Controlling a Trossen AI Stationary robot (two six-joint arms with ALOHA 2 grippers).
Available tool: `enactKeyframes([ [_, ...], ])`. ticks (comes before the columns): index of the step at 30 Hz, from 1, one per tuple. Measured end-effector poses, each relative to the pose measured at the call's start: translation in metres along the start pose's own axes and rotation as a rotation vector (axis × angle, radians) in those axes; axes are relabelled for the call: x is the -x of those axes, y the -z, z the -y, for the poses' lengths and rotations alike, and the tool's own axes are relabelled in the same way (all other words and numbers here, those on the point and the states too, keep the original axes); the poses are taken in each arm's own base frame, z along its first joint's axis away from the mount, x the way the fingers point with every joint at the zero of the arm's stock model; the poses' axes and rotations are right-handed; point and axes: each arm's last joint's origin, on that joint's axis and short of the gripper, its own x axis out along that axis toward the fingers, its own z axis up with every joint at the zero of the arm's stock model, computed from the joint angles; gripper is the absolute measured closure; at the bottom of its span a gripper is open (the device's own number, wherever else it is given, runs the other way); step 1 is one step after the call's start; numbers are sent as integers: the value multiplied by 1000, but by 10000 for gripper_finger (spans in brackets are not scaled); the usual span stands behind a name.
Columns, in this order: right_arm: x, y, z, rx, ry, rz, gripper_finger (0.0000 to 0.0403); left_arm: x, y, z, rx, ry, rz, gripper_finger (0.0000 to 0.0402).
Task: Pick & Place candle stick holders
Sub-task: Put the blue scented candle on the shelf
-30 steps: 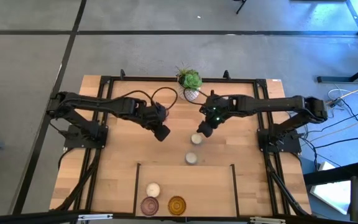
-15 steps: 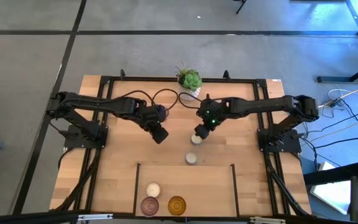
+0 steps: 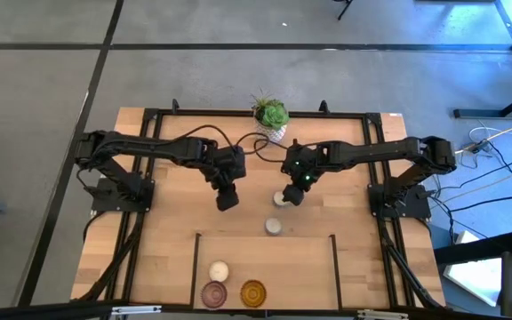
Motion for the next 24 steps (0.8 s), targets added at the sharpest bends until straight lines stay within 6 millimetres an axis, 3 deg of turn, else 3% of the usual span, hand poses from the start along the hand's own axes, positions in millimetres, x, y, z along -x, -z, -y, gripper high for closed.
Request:
enactKeyframes([
  [7, -3, 9, 2, -82, 185, 29, 243, -5, 0, 1, 20, -50, 4, 400],
  [18, -3, 6, 1, -97, 175, 59, 243, -8, 5, 10, 43, -70, 2, 400],
  [24, -11, 3, 4, -204, 194, 82, 243, -9, 8, 16, 53, -98, 12, 400],
])
